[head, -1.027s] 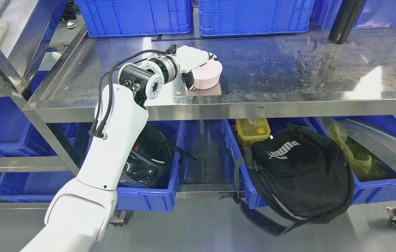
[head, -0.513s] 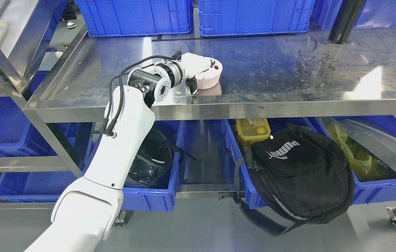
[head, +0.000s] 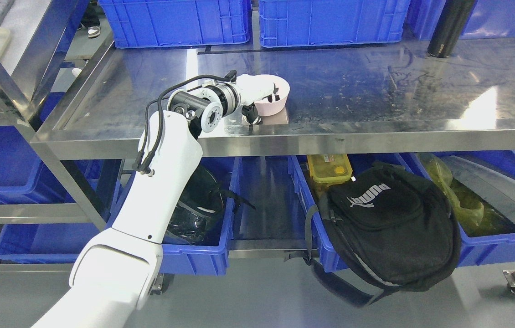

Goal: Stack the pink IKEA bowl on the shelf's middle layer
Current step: 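Grasp the rim of the pink bowl with the left hand, then lift the pink bowl off the shelf with the left hand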

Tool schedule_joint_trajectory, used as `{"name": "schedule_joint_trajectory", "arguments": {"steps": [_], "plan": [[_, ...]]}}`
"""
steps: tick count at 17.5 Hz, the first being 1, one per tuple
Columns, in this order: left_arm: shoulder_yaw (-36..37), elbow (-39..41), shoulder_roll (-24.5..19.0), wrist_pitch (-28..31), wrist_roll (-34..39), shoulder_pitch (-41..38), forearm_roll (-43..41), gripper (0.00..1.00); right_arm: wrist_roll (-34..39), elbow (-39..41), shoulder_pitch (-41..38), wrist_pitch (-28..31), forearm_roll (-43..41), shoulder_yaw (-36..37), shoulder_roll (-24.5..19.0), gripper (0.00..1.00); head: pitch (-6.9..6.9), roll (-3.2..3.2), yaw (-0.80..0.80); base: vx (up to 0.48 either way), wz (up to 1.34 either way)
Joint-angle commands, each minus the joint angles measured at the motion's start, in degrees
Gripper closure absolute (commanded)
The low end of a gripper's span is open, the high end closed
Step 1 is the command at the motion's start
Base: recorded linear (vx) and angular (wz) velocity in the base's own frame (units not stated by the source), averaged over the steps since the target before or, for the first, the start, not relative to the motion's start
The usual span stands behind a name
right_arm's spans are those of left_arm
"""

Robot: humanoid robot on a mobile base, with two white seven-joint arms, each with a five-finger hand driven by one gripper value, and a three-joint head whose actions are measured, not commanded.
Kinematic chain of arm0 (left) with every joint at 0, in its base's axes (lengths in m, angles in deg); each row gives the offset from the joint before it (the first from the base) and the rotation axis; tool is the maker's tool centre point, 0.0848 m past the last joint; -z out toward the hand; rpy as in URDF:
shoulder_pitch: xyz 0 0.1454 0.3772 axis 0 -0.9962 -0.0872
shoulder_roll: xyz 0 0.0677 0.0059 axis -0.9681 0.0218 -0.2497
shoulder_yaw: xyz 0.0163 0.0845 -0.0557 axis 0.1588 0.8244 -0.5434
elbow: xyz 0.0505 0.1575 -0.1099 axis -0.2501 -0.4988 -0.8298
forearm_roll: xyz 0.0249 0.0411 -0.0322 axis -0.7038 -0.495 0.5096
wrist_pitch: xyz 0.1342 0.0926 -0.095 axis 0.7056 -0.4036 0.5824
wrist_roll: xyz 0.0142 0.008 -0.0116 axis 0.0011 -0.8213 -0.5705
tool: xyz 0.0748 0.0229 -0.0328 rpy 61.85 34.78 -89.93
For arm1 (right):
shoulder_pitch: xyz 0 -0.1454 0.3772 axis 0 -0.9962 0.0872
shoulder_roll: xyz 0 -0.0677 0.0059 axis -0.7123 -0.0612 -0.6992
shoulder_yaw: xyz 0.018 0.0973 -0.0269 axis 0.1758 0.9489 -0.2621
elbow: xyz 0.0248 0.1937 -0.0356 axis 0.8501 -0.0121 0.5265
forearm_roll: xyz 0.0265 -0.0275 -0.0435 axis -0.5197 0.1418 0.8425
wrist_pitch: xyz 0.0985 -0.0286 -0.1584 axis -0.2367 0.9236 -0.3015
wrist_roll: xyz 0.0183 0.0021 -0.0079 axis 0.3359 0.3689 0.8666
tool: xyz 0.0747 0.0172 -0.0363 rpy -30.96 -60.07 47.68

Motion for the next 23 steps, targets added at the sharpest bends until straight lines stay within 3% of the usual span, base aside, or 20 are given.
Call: {"name": "schedule_joint_trajectory", "arguments": {"steps": [1,9,13,17,22,23], "plan": [[-4.7,-3.7,-0.5,-3.4,-0.9,0.2,0.0,0.71,0.0,1.0,-1.3,0.0,0.0,0.0,1.0,0.00,0.00,0.00,0.00,0.000,0.00],[-17.7,0.4,-0.5,-15.0,-1.3,1.9,5.8,1.00,0.0,1.0,-1.3,0.0,0.0,0.0,1.0,0.00,0.00,0.00,0.00,0.000,0.00],[-24.4,5.0,-0.5,-16.6,-2.9,2.4,11.9,1.00,0.0,1.0,-1.3,0.0,0.0,0.0,1.0,0.00,0.00,0.00,0.00,-0.002,0.01],[-26.5,12.1,-0.5,-23.4,-4.1,0.7,16.1,1.00,0.0,1.0,-1.3,0.0,0.0,0.0,1.0,0.00,0.00,0.00,0.00,0.001,0.01],[-26.6,22.1,-0.5,-35.5,-4.2,-9.3,20.0,1.00,0.0,1.0,-1.3,0.0,0.0,0.0,1.0,0.00,0.00,0.00,0.00,-0.009,0.06],[-26.6,22.4,-0.5,-35.7,-4.1,-10.9,20.2,1.00,0.0,1.0,-1.3,0.0,0.0,0.0,1.0,0.00,0.00,0.00,0.00,-0.006,0.18]]}}
